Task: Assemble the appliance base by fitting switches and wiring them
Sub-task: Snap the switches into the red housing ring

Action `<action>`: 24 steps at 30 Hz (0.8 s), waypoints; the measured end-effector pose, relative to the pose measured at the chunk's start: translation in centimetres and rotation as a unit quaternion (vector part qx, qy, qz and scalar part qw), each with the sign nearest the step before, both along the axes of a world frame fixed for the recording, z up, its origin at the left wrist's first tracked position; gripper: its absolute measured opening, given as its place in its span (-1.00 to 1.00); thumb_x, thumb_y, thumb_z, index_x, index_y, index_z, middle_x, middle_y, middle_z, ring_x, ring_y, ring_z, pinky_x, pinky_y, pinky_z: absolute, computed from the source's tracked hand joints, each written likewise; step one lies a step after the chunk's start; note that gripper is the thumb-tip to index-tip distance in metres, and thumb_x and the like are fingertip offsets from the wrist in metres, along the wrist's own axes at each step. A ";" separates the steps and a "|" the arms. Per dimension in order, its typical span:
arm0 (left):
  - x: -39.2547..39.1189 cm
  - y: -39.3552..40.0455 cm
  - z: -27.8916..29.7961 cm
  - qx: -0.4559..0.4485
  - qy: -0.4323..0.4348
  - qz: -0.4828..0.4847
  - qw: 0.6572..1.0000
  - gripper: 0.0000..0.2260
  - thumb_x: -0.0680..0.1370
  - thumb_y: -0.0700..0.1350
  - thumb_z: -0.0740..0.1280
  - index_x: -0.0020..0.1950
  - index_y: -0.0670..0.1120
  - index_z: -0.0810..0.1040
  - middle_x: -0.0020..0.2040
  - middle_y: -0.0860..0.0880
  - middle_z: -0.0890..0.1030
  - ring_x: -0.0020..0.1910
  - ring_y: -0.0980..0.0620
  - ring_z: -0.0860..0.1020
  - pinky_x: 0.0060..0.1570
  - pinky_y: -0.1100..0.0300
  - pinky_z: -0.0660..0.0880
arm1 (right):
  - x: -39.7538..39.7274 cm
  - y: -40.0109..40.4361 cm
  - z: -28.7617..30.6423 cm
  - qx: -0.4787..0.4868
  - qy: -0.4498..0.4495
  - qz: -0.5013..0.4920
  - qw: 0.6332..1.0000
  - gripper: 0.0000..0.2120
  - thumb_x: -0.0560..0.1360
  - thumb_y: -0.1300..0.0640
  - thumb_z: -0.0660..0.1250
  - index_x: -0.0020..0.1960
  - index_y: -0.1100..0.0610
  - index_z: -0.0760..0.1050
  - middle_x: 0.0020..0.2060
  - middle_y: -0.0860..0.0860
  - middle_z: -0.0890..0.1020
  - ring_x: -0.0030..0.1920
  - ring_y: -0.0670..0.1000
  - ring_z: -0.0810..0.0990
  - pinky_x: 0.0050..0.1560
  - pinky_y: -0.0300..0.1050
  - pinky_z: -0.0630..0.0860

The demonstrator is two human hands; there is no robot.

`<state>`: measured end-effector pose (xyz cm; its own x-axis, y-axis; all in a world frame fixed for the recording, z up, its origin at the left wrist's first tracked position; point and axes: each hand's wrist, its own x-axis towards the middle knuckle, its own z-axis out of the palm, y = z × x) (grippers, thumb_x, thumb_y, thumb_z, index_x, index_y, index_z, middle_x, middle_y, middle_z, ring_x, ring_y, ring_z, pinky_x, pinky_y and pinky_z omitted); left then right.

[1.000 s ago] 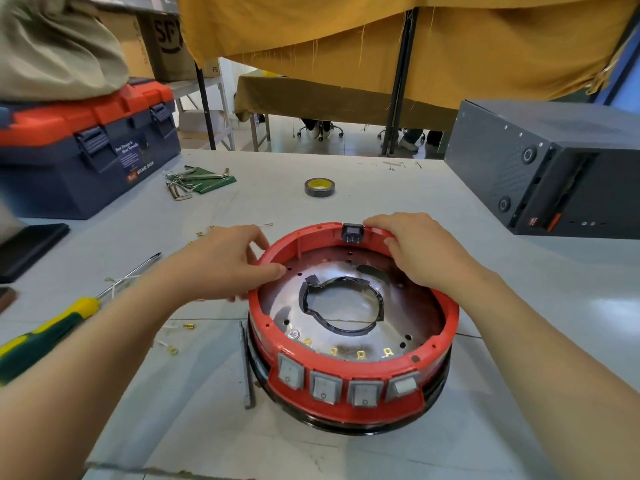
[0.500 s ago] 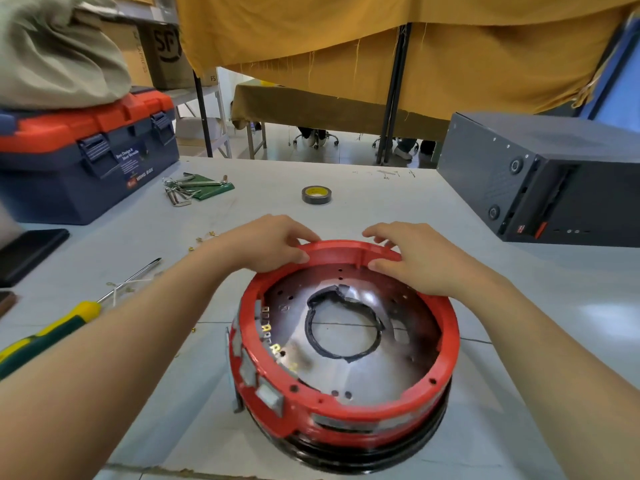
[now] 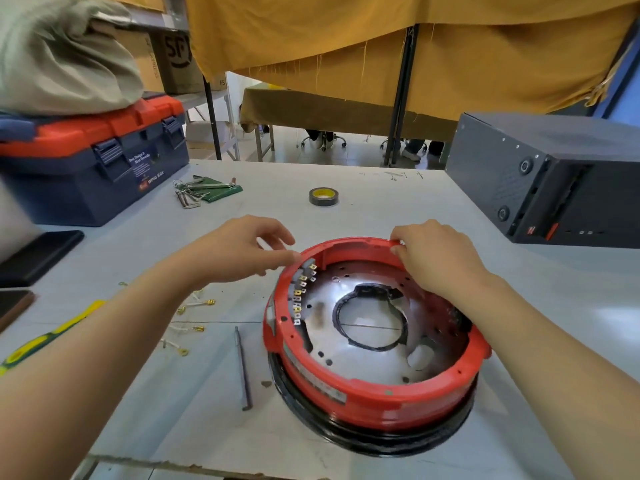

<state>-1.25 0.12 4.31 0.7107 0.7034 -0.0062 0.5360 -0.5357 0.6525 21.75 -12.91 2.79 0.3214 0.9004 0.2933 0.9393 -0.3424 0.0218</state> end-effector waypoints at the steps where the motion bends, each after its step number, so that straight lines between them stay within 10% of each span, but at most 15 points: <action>1: -0.3 -0.1 0.0 -0.009 0.002 0.005 1.000 -0.76 0.41 0.12 0.44 0.03 0.11 0.58 -0.11 0.11 0.65 -0.23 0.09 0.65 -0.12 0.14 0.61 | 0.1 -0.2 0.0 -0.002 -0.010 -0.012 1.000 -0.82 0.59 0.09 0.16 0.04 0.11 0.51 -0.13 0.12 0.54 -0.16 0.19 0.48 -0.27 -0.09 0.28; 9: 0.1 -0.1 -1.1 0.002 -0.042 0.062 0.997 -0.82 0.49 -0.17 0.40 0.06 0.03 0.63 -0.07 0.12 0.65 -0.07 0.11 0.62 -0.10 0.29 0.51 | -0.7 -1.4 0.5 -0.046 -0.020 -0.035 0.998 -0.80 0.54 0.14 0.16 0.11 0.07 0.48 -0.24 0.04 0.39 -0.24 0.12 0.38 -0.42 -0.14 0.16; 24: 3.4 -0.1 -2.5 -0.002 -0.090 -0.001 0.996 -0.77 0.59 -0.12 0.26 0.22 0.05 0.58 0.09 0.13 0.63 0.05 0.19 0.55 0.08 0.32 0.41 | -1.1 1.8 0.4 -0.039 0.151 0.102 0.982 -0.70 0.57 0.05 0.24 0.30 -0.06 0.45 0.14 0.07 0.59 0.12 0.14 0.53 0.10 0.06 0.49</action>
